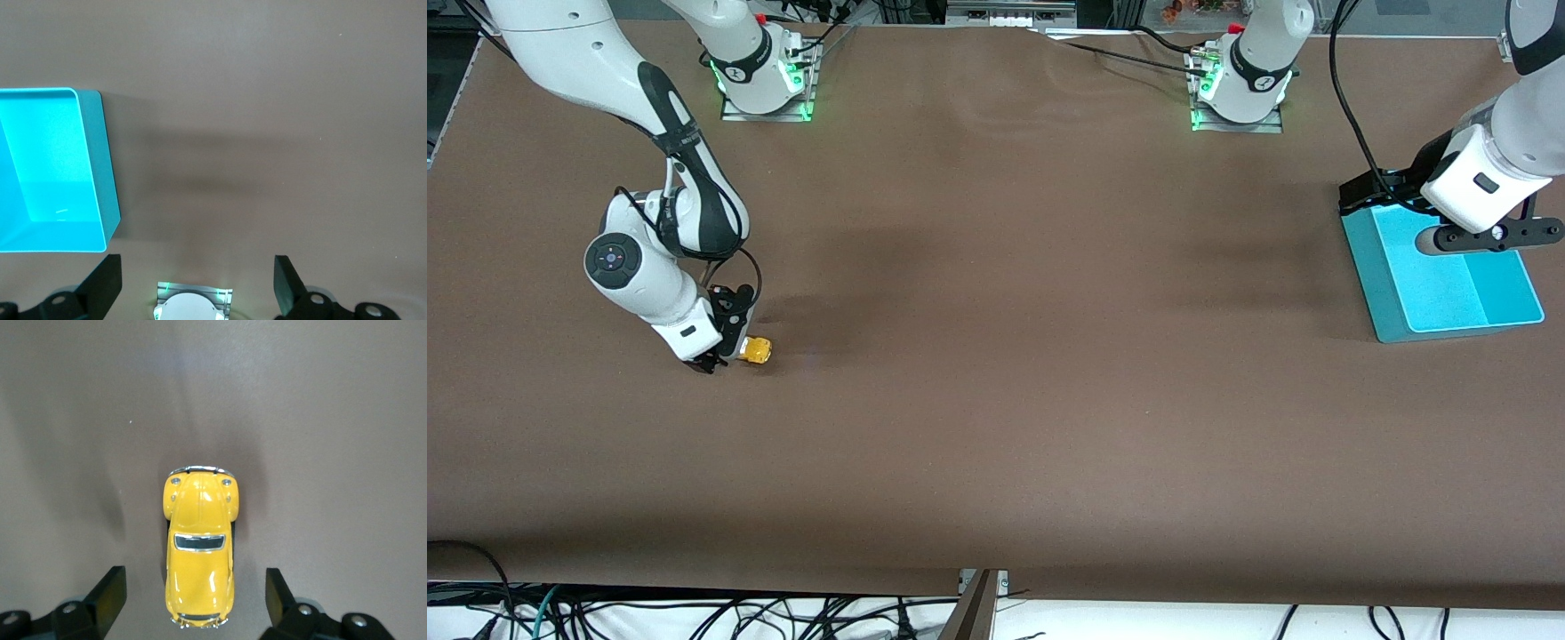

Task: Wind and store yellow beetle car
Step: 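Lower the right gripper onto the yellow car and press it down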

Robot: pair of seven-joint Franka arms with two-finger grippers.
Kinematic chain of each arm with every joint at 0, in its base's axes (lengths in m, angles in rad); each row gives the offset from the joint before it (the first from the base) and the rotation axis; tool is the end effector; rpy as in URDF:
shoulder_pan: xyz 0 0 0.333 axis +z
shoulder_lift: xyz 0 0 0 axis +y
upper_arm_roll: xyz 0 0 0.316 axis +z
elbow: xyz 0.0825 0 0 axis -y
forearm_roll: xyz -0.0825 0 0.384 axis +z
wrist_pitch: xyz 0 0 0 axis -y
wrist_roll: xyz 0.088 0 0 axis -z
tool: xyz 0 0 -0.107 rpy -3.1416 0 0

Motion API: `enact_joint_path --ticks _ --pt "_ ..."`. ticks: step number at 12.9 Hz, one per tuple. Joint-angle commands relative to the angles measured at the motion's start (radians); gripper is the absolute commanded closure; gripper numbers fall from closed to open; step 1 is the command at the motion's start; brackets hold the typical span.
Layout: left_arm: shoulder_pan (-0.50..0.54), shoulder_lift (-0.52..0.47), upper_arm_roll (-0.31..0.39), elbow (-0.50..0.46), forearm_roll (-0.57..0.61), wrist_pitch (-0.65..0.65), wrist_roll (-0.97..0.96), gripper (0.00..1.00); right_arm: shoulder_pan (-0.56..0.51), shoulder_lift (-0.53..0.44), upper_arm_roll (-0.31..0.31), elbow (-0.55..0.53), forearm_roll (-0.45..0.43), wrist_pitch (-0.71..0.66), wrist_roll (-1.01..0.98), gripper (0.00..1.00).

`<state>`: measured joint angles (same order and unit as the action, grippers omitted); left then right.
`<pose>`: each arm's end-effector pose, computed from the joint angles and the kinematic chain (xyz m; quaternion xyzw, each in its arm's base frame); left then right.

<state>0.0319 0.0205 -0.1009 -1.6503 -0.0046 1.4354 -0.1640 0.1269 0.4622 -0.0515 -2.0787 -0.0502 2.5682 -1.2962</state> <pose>0.5386 -0.0373 0.5665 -0.9920 -0.0470 0.1170 0.0103 0.5890 0.0455 0.2047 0.7583 0.6512 -0.0033 0.0286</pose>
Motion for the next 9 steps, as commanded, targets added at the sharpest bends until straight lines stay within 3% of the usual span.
enact_joint_path --ticks 1,2,5,9 --pt "0.01 -0.024 -0.007 -0.013 0.021 -0.015 0.018 0.0 -0.01 0.004 0.007 -0.011 -0.002 0.023 -0.028 0.34" --pt "0.01 -0.022 -0.008 -0.006 0.023 -0.015 0.02 0.0 -0.01 0.006 0.007 -0.011 -0.002 0.023 -0.029 0.52" --pt "0.008 -0.024 -0.016 0.017 0.023 -0.012 0.018 0.0 -0.006 0.007 0.015 -0.008 -0.007 0.023 -0.076 0.74" --pt "0.002 -0.024 -0.02 0.021 0.006 -0.01 0.02 0.0 0.003 0.022 0.05 -0.004 -0.005 0.04 -0.132 0.75"
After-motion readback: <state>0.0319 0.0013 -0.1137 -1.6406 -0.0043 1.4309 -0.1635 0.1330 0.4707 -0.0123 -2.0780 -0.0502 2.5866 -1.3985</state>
